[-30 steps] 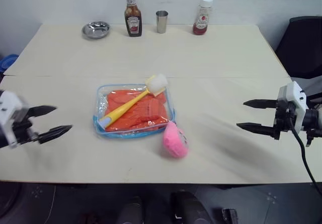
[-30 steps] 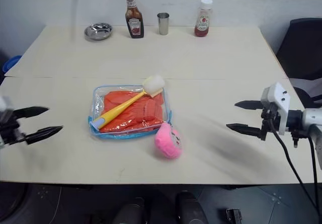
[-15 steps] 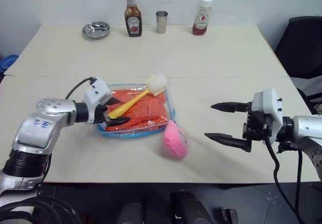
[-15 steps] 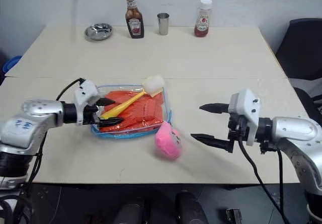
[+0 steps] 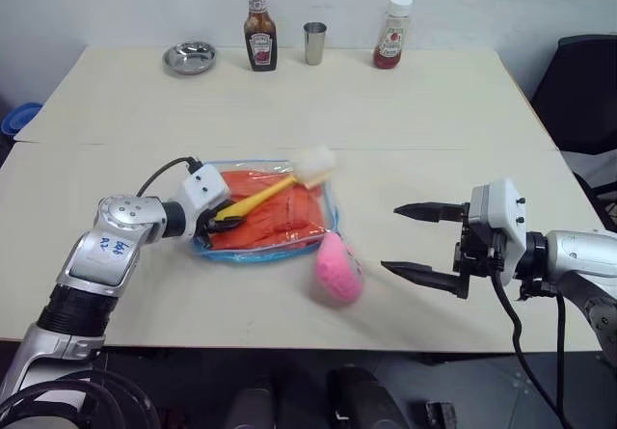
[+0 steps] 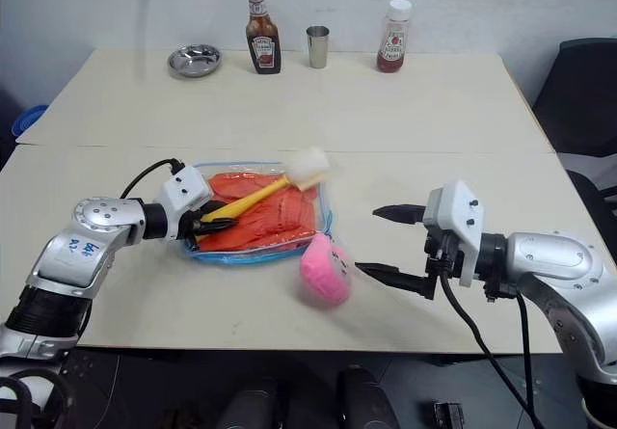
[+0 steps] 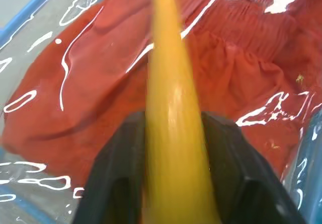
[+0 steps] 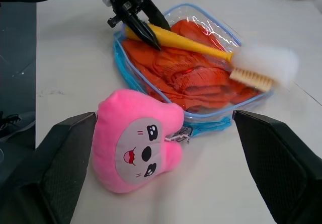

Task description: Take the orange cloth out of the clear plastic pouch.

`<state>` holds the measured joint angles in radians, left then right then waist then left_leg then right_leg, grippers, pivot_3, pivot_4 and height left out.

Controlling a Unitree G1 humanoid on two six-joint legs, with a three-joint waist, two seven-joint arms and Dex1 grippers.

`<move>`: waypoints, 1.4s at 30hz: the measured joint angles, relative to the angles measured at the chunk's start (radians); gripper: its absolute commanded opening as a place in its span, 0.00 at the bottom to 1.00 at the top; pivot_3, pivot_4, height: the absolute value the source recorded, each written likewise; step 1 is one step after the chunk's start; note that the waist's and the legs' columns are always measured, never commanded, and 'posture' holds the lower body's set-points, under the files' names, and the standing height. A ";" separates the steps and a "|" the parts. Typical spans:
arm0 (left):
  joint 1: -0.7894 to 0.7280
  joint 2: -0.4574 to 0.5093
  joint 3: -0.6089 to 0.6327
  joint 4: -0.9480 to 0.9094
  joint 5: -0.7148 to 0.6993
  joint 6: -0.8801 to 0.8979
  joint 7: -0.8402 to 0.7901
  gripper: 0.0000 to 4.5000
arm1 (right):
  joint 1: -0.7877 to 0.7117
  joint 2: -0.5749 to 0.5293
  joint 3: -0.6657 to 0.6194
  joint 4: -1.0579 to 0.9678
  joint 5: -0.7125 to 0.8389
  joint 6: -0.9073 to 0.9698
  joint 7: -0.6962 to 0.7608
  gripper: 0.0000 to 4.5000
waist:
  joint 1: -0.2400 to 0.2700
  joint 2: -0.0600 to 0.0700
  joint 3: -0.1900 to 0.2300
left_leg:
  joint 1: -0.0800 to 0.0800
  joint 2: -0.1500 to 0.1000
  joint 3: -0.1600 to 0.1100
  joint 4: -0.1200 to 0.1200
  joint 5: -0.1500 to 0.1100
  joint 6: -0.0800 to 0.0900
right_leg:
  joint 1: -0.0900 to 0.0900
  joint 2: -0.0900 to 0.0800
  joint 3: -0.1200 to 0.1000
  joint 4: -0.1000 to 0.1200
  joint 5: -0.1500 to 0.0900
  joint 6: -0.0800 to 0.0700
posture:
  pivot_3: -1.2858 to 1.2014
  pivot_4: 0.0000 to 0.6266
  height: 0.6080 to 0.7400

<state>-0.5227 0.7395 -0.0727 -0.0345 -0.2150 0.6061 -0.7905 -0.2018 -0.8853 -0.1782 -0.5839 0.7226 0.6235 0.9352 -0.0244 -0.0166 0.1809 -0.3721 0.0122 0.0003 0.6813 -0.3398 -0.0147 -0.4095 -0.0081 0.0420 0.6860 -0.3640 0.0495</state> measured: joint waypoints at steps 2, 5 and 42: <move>-0.002 -0.040 0.070 -0.007 -0.042 0.056 0.044 0.28 | -0.015 0.000 0.023 0.005 -0.001 -0.014 0.016 1.00 | -0.002 0.000 0.000 | 0.000 0.000 0.000 0.000 0.000 0.000 | 0.000 0.000 0.000 0.000 0.000 0.000 | 0.52 0.24 1.00; -0.012 -0.064 0.187 -0.009 -0.080 0.129 0.129 0.28 | -0.044 0.000 0.043 0.026 -0.015 -0.028 0.033 1.00 | -0.007 -0.001 0.001 | 0.000 0.000 0.000 0.000 0.000 0.000 | -0.001 0.001 0.000 0.001 0.000 0.000 | 0.52 0.24 1.00; 0.311 0.352 0.343 -0.355 -0.312 0.022 -0.228 0.99 | -0.013 0.035 0.111 0.077 -0.099 -0.074 0.099 1.00 | 0.010 -0.006 0.002 | -0.002 -0.001 -0.006 -0.003 -0.001 -0.001 | 0.002 -0.002 -0.006 -0.006 0.000 0.000 | 0.52 0.24 1.00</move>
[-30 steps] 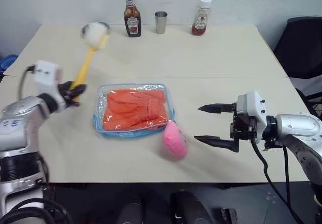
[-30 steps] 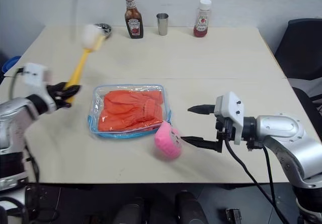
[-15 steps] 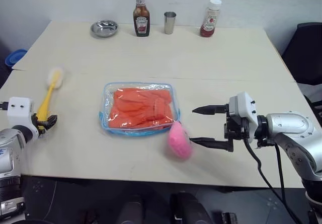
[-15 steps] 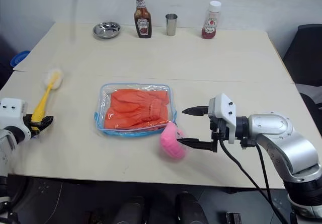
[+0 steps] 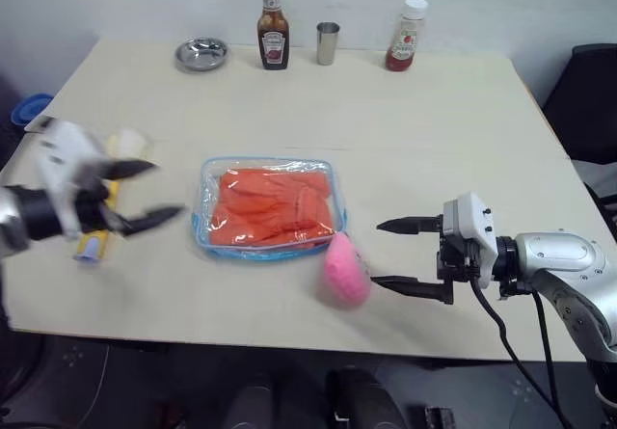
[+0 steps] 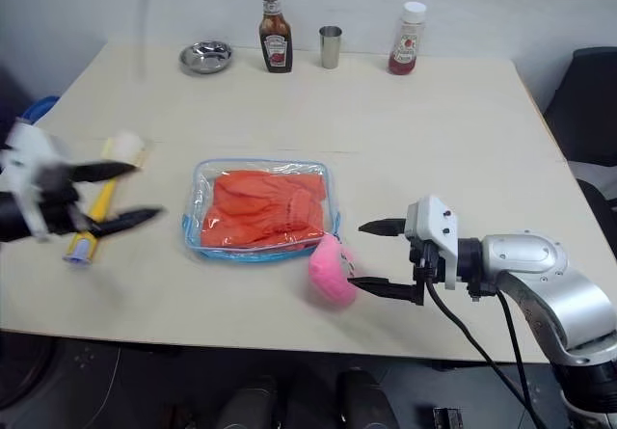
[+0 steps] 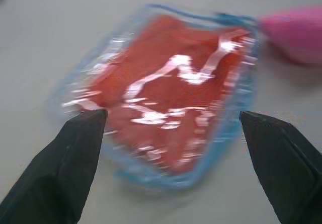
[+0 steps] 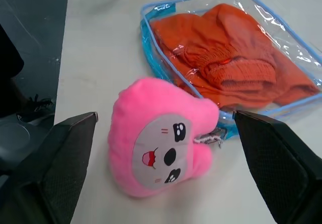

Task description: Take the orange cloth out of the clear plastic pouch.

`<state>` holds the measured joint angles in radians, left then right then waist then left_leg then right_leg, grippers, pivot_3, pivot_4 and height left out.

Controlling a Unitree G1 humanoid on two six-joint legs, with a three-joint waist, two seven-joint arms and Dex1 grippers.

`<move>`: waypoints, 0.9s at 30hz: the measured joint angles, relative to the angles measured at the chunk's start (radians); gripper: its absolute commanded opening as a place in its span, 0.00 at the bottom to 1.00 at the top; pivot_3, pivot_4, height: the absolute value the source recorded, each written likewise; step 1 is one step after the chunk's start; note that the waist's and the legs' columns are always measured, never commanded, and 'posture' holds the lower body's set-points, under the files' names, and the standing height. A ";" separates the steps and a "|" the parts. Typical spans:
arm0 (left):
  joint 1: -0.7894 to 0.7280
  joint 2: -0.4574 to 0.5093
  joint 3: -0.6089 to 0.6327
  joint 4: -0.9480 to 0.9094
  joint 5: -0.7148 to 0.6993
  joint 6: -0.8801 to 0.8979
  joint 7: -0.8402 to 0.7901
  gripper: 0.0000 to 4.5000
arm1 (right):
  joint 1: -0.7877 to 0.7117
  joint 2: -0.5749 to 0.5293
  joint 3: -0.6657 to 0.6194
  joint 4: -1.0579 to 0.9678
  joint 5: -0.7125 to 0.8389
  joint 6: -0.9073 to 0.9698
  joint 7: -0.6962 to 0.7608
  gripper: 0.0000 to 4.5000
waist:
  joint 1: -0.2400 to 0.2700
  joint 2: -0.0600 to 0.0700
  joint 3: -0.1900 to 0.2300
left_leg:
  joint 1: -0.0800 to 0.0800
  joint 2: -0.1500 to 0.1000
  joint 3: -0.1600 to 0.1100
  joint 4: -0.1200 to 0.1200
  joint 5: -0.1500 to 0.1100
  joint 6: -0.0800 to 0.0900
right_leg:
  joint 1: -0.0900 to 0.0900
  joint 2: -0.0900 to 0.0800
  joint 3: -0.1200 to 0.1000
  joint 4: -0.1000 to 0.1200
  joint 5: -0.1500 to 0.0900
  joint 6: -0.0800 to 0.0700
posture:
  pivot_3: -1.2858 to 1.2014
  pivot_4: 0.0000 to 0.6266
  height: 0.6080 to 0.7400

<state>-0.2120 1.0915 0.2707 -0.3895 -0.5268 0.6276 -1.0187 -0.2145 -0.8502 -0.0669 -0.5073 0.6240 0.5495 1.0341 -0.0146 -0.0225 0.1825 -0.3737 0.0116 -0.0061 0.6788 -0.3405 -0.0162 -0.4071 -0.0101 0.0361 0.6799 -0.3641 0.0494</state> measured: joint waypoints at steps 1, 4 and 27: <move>0.015 0.018 -0.061 -0.004 0.039 -0.044 -0.028 0.99 | 0.009 -0.002 -0.004 -0.006 0.000 0.001 -0.003 1.00 | -0.010 0.000 0.000 | 0.000 0.000 0.000 -0.001 0.000 0.000 | 0.000 0.001 0.000 0.000 0.000 0.000 | 0.52 0.24 1.00; 0.020 0.056 -0.218 0.054 0.211 -0.221 -0.074 0.99 | 0.046 -0.003 -0.026 -0.026 0.000 0.007 -0.026 1.00 | -0.023 0.000 0.000 | 0.003 0.001 0.001 -0.005 0.000 0.001 | -0.001 0.002 0.001 0.001 0.000 0.000 | 0.52 0.24 1.00; -0.131 -0.043 -0.387 0.438 0.512 -0.827 -0.118 0.20 | 0.137 -0.029 -0.098 -0.119 0.036 0.042 -0.055 1.00 | -0.013 0.001 0.001 | 0.001 0.000 0.001 -0.002 0.001 0.003 | -0.001 0.001 0.001 0.002 0.000 0.000 | 0.52 0.24 1.00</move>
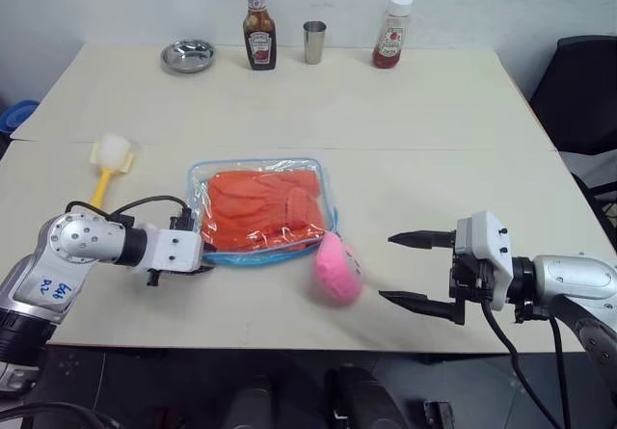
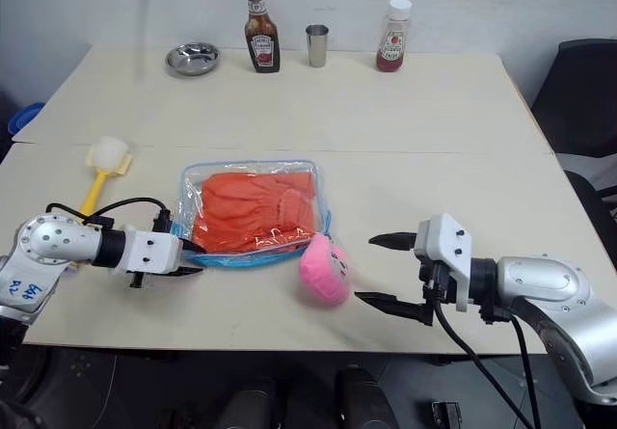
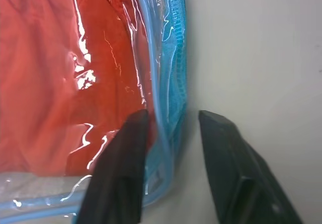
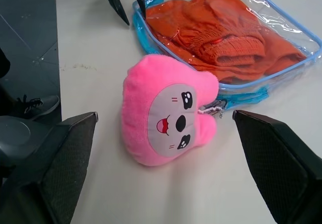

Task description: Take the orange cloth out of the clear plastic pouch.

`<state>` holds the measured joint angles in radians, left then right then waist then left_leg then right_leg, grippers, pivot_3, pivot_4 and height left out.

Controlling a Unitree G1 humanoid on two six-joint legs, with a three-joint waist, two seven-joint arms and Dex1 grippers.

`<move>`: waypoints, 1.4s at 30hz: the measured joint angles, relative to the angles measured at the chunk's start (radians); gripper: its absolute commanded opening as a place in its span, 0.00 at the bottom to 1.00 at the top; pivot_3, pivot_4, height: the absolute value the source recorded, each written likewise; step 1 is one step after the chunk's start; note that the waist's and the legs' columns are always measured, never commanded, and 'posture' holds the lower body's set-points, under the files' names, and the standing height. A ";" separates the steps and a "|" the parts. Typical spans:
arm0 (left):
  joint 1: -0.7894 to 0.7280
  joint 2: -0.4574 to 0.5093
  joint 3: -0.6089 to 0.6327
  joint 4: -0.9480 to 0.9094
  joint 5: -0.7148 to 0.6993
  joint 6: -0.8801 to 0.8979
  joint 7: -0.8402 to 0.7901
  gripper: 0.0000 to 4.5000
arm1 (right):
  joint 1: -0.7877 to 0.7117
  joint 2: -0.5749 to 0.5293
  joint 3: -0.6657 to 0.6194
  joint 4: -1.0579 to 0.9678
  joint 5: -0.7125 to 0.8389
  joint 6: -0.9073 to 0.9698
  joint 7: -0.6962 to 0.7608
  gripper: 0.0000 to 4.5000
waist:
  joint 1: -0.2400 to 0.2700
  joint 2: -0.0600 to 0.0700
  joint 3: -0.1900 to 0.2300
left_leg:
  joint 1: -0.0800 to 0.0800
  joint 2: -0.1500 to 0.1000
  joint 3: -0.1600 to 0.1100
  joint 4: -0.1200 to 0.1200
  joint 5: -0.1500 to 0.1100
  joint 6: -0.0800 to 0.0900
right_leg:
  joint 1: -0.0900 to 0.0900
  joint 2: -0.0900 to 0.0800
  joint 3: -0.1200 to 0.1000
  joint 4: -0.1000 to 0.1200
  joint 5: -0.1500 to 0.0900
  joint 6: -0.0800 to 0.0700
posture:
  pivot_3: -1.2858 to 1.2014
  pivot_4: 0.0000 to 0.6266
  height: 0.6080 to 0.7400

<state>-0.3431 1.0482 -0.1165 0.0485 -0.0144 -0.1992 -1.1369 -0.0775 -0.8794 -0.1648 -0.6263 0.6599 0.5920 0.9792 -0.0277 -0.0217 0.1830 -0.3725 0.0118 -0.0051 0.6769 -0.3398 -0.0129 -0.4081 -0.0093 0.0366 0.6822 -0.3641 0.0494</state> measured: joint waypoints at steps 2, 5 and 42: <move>-0.001 0.004 0.002 0.015 0.017 -0.062 0.002 0.20 | -0.005 -0.006 0.000 0.001 0.000 0.000 0.003 1.00 | -0.001 0.000 0.000 | 0.000 0.000 0.000 0.000 0.000 0.000 | 0.000 0.000 0.000 0.000 0.000 0.000 | 0.52 0.24 1.00; -0.001 0.003 0.002 0.048 0.020 -0.154 0.000 0.20 | -0.011 -0.008 0.001 0.002 0.002 0.001 0.013 1.00 | -0.001 0.000 0.000 | 0.000 0.000 0.000 0.000 0.000 0.000 | 0.000 0.000 0.000 0.000 0.000 0.000 | 0.52 0.24 1.00; -0.115 -0.055 0.015 0.356 0.010 -0.710 0.015 0.20 | -0.018 -0.050 0.011 0.045 0.018 -0.007 0.083 1.00 | 0.011 0.000 0.000 | 0.001 -0.001 0.000 0.005 -0.001 0.001 | 0.002 0.000 -0.001 0.003 0.000 0.000 | 0.52 0.24 1.00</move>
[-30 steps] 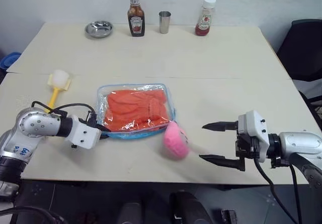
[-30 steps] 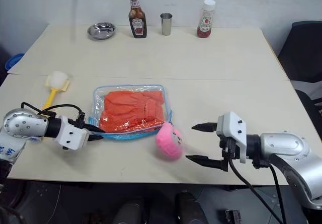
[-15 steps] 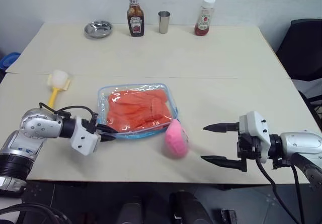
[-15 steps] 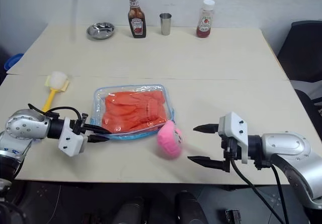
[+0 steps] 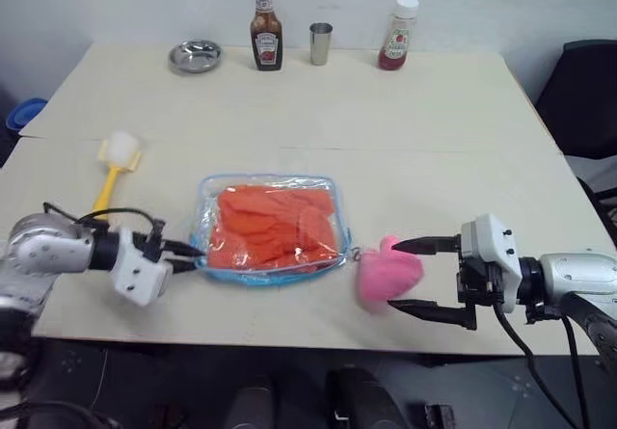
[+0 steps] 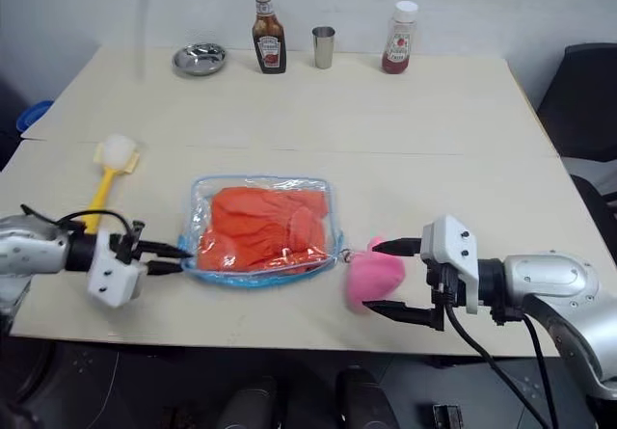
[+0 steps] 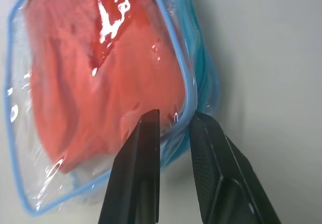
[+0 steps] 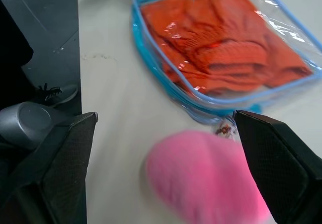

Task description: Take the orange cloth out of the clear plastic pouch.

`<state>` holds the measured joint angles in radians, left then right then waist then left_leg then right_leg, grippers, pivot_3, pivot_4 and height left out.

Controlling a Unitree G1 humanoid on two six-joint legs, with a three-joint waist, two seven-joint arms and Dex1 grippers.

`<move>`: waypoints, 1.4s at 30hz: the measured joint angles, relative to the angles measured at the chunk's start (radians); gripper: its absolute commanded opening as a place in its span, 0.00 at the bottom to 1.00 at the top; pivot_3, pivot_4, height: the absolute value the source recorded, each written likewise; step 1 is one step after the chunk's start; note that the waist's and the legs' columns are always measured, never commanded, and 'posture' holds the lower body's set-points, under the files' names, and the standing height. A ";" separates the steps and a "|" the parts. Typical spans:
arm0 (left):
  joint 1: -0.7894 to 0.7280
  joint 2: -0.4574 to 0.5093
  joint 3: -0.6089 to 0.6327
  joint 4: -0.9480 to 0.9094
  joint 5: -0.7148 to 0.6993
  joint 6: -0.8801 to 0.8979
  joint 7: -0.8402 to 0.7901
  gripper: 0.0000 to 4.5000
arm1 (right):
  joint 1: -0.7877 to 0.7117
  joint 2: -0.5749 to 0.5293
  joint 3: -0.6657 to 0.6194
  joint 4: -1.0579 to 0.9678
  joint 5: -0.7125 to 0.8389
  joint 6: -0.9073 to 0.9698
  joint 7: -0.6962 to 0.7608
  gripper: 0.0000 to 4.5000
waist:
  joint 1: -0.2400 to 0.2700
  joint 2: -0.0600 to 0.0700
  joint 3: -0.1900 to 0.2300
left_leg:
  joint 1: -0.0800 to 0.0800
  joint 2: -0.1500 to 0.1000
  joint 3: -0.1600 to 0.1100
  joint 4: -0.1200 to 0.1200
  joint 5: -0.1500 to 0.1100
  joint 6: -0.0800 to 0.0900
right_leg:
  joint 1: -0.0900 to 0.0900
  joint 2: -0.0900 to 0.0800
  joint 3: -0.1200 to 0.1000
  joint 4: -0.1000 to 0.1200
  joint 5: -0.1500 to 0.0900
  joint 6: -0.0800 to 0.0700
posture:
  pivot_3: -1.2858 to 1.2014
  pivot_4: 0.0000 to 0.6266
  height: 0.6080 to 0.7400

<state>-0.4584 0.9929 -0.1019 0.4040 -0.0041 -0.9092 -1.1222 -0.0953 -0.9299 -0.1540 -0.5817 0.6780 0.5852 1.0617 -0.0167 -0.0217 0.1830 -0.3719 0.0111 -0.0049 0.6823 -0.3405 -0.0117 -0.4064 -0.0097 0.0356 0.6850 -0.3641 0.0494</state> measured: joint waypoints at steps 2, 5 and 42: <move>-0.077 -0.058 -0.037 0.077 0.058 -0.037 0.030 0.20 | -0.025 0.000 0.008 0.008 -0.007 -0.009 0.012 1.00 | 0.003 0.000 0.000 | -0.001 0.000 0.000 0.000 0.000 0.000 | -0.001 0.000 0.000 0.000 0.000 0.000 | 0.52 0.24 1.00; -0.139 -0.081 -0.066 0.165 0.112 -0.080 0.054 0.20 | -0.044 0.000 0.018 0.030 -0.010 -0.015 0.019 1.00 | -0.004 0.000 0.000 | -0.002 0.000 0.001 0.000 0.000 0.000 | -0.003 0.001 0.001 0.001 0.000 0.000 | 0.52 0.24 1.00; 0.264 0.135 0.357 -0.803 -0.909 1.500 0.052 0.81 | 0.194 0.234 -0.113 0.187 0.005 0.069 -0.216 0.48 | -0.011 0.001 0.001 | 0.002 0.001 -0.002 -0.002 0.000 -0.001 | 0.002 0.001 0.000 -0.001 0.000 0.000 | 0.52 0.24 1.00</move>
<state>-0.1942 1.1278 0.2547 -0.3994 -0.9131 0.5912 -1.0699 0.0988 -0.6960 -0.2673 -0.3945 0.6829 0.6546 0.8456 -0.0280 -0.0205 0.1838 -0.3698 0.0120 -0.0066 0.6808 -0.3402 -0.0125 -0.4039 -0.0089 0.0356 0.6843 -0.3641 0.0494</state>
